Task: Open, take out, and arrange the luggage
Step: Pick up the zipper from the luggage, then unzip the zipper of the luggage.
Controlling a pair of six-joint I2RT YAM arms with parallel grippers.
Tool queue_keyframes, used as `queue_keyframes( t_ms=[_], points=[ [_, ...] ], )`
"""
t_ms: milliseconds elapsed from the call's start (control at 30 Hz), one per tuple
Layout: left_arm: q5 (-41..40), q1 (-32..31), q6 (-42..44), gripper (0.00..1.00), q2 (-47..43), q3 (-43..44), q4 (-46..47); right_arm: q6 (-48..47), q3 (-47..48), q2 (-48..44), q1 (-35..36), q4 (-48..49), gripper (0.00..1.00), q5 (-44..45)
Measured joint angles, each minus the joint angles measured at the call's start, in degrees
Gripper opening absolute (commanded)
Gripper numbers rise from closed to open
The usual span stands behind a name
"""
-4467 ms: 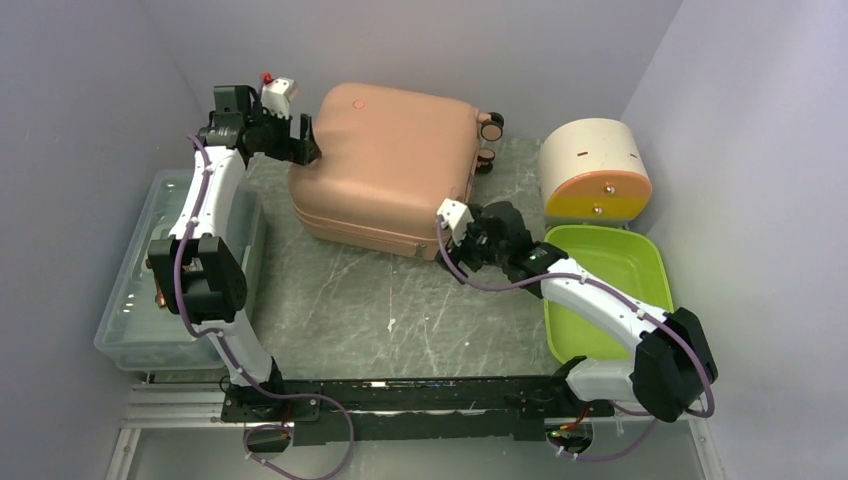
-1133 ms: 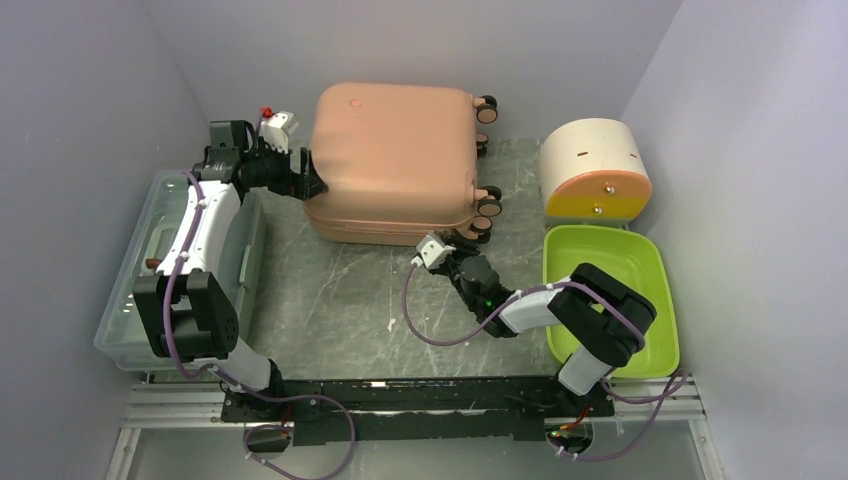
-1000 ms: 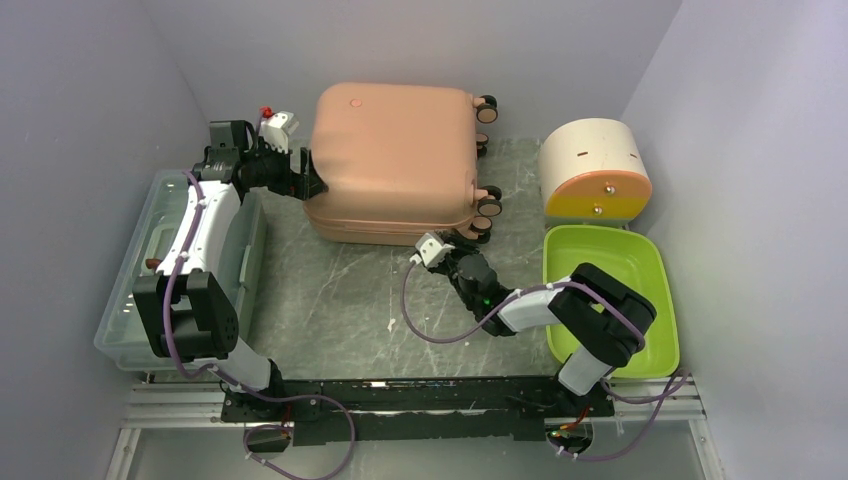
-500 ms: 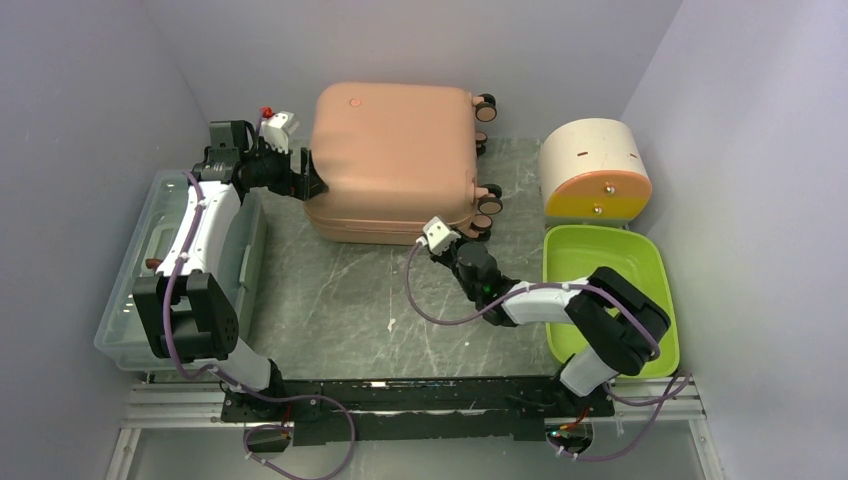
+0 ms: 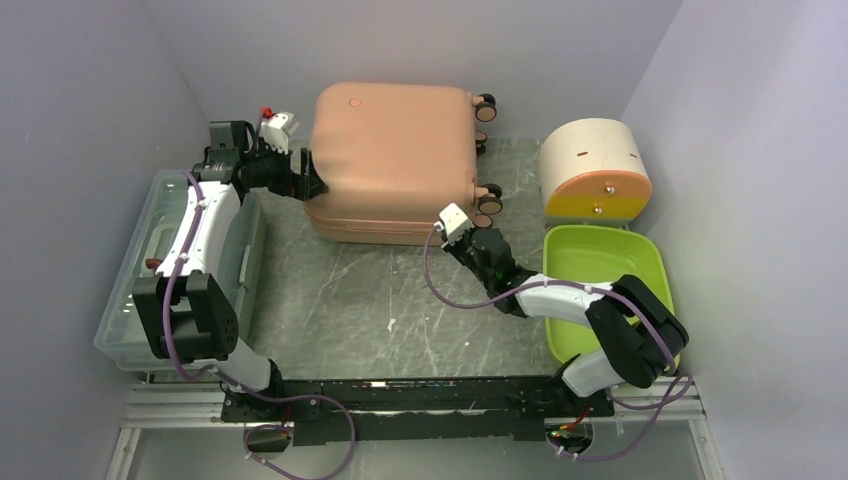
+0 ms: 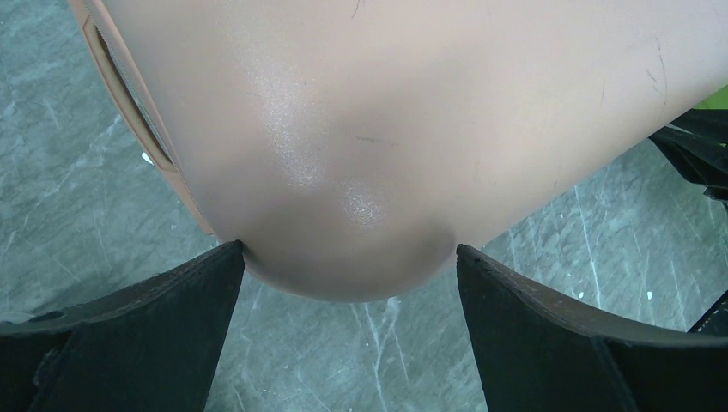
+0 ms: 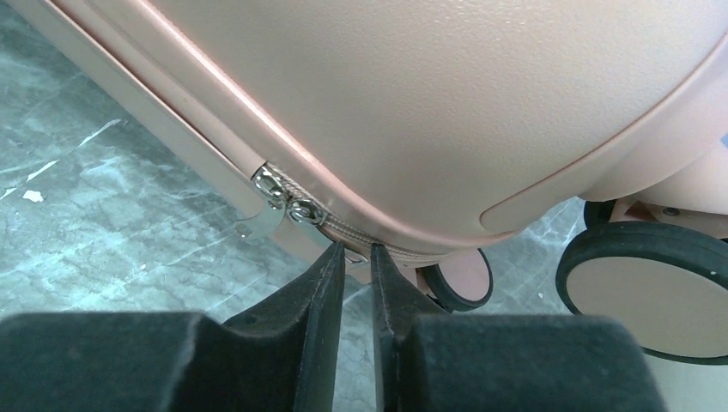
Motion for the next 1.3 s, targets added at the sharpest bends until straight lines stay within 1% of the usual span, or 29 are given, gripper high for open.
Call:
queue_keyframes(
  t_ms=[100, 200, 367, 533, 667, 800, 1033, 1133, 1300],
  points=[
    [0.00, 0.00, 0.00, 0.99, 0.00, 0.00, -0.09, 0.63, 0.66, -0.39, -0.61, -1.55, 0.17, -0.85],
    [0.00, 0.00, 0.00, 0.99, 0.00, 0.00, -0.13, 1.53, 1.07, -0.76, -1.29, -2.91, 0.26, -2.36],
    [0.00, 0.00, 0.00, 0.99, -0.02, 0.00, -0.17, 2.01, 1.33, -2.08, -2.99, -5.42, 0.39, -8.33],
    [0.02, 0.00, -0.02, 0.99, -0.02, 0.00, -0.20, 0.55, 0.87, -2.19, -2.71, -5.42, 0.46, -9.66],
    [0.02, 0.00, -0.02, 0.99, -0.02, 0.00, -0.22, -1.22, 0.39, -1.51, -1.46, -4.13, 0.48, -8.22],
    [0.00, 0.00, -0.02, 0.99, -0.02, 0.00, -0.26, -2.32, 0.28, -0.28, 0.42, -2.56, 0.48, -4.13],
    [0.02, 0.00, -0.04, 1.00, -0.02, 0.00, -0.31, -1.51, 0.68, 0.72, 2.21, -1.77, 0.49, 0.42],
    [0.02, 0.00, -0.04, 0.99, -0.02, 0.00, -0.31, 0.46, 1.68, 0.85, 2.45, -3.17, 0.49, 1.46],
    [0.02, 0.00, -0.09, 0.99, -0.02, 0.00, -0.33, 4.68, 5.35, 1.73, 2.69, -8.41, 0.48, 3.91]
  ],
)
